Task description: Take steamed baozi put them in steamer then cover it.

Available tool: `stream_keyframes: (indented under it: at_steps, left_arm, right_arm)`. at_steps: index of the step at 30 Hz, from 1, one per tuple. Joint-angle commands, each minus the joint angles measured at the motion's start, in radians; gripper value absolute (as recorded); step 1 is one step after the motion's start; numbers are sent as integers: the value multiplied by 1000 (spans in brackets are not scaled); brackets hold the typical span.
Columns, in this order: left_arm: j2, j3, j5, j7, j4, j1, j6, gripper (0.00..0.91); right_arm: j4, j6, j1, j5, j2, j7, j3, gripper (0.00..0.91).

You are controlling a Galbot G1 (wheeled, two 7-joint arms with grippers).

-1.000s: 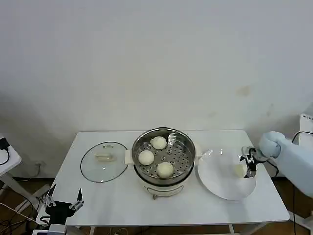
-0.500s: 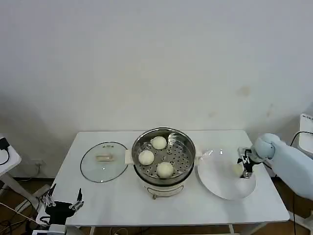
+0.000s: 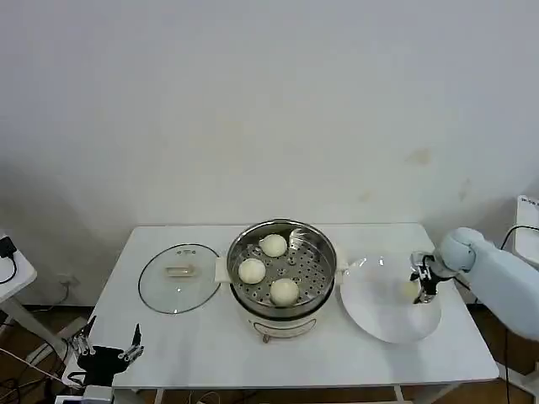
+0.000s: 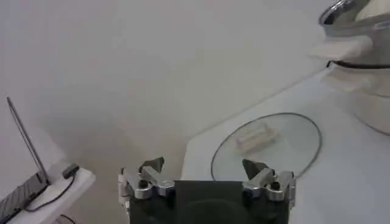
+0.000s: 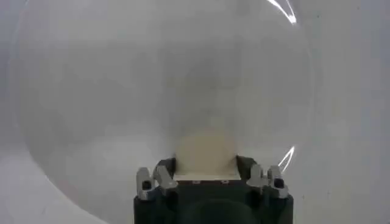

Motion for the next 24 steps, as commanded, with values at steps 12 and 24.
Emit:
stream_keyframes:
  at_steps: [12, 24]
  left_arm:
    - [-2, 17, 6, 1, -10, -16, 4, 907]
    - [-6, 11, 8, 2, -25, -12, 4, 907]
  right_arm:
    - [373, -115, 580, 325, -98, 17, -403, 685]
    - [551, -297, 793, 600, 137, 136, -605, 695]
